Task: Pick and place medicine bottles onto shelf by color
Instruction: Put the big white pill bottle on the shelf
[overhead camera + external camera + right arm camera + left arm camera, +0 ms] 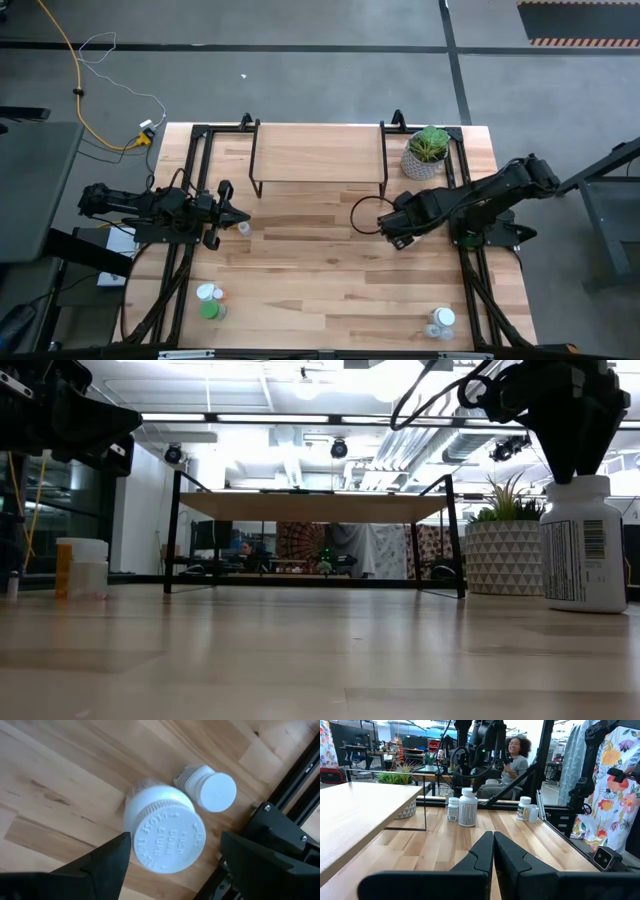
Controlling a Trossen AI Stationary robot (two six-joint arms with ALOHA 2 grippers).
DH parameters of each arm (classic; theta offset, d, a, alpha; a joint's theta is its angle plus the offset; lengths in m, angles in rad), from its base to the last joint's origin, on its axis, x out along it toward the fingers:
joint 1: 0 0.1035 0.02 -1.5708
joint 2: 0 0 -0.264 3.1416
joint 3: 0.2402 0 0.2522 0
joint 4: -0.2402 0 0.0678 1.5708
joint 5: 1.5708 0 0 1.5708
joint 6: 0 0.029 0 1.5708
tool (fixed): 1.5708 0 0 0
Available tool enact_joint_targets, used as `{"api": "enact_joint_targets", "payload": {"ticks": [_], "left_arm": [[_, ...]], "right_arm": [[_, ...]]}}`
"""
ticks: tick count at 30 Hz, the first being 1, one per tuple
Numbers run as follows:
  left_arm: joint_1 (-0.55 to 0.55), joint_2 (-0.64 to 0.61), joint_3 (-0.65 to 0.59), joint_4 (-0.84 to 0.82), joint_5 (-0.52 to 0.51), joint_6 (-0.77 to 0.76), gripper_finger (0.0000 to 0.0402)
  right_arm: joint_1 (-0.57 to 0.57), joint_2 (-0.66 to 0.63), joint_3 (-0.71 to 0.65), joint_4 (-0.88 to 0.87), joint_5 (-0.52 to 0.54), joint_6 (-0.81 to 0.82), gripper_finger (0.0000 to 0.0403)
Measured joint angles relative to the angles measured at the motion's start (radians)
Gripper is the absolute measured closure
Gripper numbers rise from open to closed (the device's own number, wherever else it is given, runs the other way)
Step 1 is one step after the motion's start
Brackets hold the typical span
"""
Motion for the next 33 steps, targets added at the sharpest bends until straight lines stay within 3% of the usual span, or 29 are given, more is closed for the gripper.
{"api": "enact_joint_targets", "payload": {"ticks": [7,21,27,33], "left_arm": [[0.000,0.000,0.000,0.000,0.003,-0.023,0.0398],[0.000,0.000,0.000,0.000,0.003,-0.023,0.0398],[0.000,0.000,0.000,0.000,0.003,-0.024,0.0398],[0.000,0.000,0.000,0.000,0.003,-0.023,0.0398]], "right_arm": [[-0.058,-0.031,0.000,0.016,-0.005,-0.084,0.0103],[-0.064,-0.133,-0.001,0.040,-0.002,-0.078,0.0103],[-0.033,-0.254,-0.171,0.205,-0.047,-0.014,0.0103],[0.014,-0.386,-0.243,0.310,0.001,0.046,0.0103]]}}
